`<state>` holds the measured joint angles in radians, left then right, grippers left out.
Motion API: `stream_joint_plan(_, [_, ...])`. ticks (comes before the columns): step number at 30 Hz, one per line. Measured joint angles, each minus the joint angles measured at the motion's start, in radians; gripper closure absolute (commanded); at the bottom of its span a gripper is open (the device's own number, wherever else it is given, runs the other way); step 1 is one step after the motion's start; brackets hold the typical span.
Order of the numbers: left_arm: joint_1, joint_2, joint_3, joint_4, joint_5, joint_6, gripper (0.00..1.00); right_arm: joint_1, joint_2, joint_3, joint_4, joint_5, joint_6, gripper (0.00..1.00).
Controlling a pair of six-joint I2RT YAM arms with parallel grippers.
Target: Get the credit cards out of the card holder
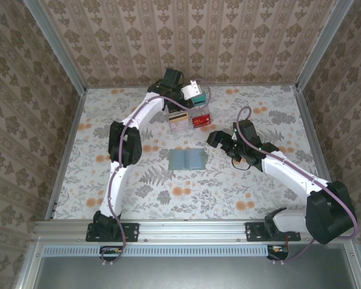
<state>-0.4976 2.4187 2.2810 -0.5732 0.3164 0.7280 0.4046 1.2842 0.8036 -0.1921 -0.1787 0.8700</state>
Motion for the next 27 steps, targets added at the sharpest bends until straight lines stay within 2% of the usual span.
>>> stream_joint_plan(3, [0.001,-0.068,-0.065,0.022,0.001,-0.043,0.39,0.008,0.007,0.006,-0.007,0.01,-0.004,0.01])
stream_joint_plan(9, [0.003,-0.336,-0.315,0.155,-0.035,-0.194,0.19,0.064,0.051,0.076,-0.056,0.063,-0.029,0.02])
stream_joint_plan(12, [0.004,-0.485,-0.464,0.241,-0.089,-0.292,0.13,0.12,0.098,0.132,-0.09,0.111,-0.045,0.03])
stream_joint_plan(16, [0.013,-0.682,-0.719,0.362,-0.211,-0.419,0.0,0.211,0.195,0.209,-0.134,0.176,-0.065,0.07])
stream_joint_plan(22, [0.059,-0.843,-0.988,0.375,-0.368,-0.65,0.0,0.322,0.386,0.334,-0.201,0.22,-0.09,0.23])
stream_joint_plan(27, [0.135,-0.938,-1.188,0.378,-0.395,-0.863,0.0,0.35,0.546,0.449,-0.247,0.212,-0.09,0.3])
